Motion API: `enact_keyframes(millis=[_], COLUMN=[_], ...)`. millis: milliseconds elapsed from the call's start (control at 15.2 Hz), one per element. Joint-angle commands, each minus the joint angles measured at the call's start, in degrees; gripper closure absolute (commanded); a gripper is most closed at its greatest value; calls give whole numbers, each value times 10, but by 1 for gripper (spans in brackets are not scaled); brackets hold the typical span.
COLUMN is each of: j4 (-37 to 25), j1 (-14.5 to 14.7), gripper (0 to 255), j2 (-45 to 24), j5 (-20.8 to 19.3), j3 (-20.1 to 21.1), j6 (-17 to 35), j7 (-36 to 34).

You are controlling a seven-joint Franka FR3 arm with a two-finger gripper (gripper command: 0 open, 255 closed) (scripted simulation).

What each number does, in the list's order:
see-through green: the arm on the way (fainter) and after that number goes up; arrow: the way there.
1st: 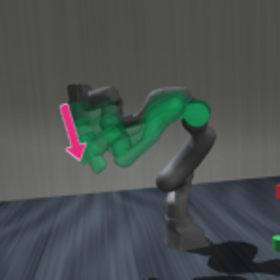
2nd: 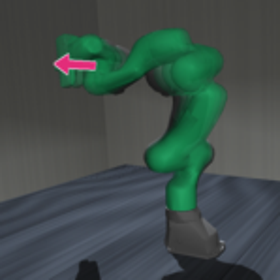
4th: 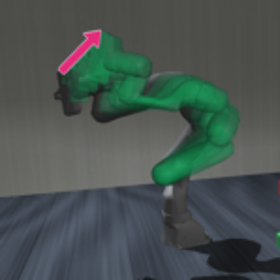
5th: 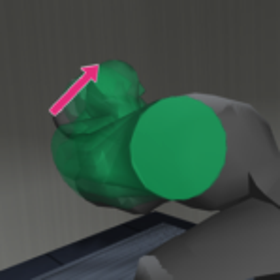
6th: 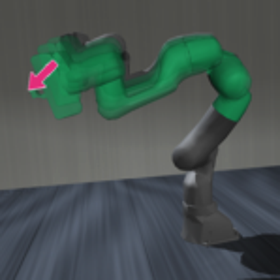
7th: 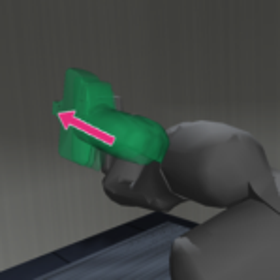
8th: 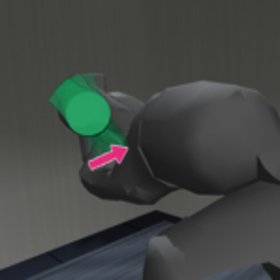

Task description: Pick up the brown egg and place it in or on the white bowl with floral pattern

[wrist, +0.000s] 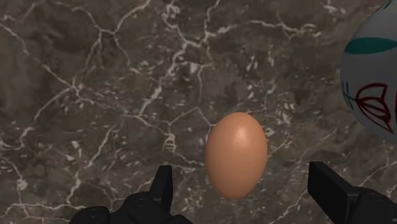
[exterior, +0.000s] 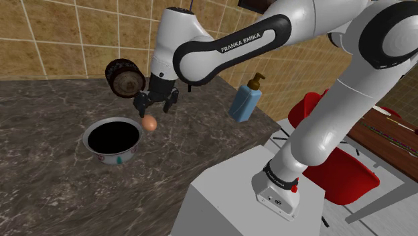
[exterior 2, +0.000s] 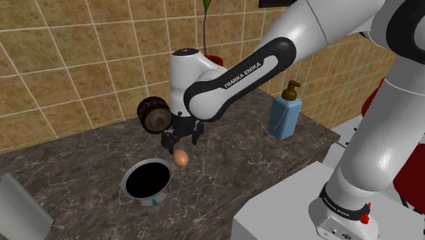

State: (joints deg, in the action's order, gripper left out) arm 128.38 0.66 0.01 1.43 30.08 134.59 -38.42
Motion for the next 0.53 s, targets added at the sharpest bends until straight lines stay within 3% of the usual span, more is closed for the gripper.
enact_keyframes(millis=[0, 462], j4=[-4, 6], j1=[2, 7], gripper=[0, 0], j2=[-20, -62], j5=[-13, -46], j3=[2, -1], j6=[13, 60], j7=[-15, -38])
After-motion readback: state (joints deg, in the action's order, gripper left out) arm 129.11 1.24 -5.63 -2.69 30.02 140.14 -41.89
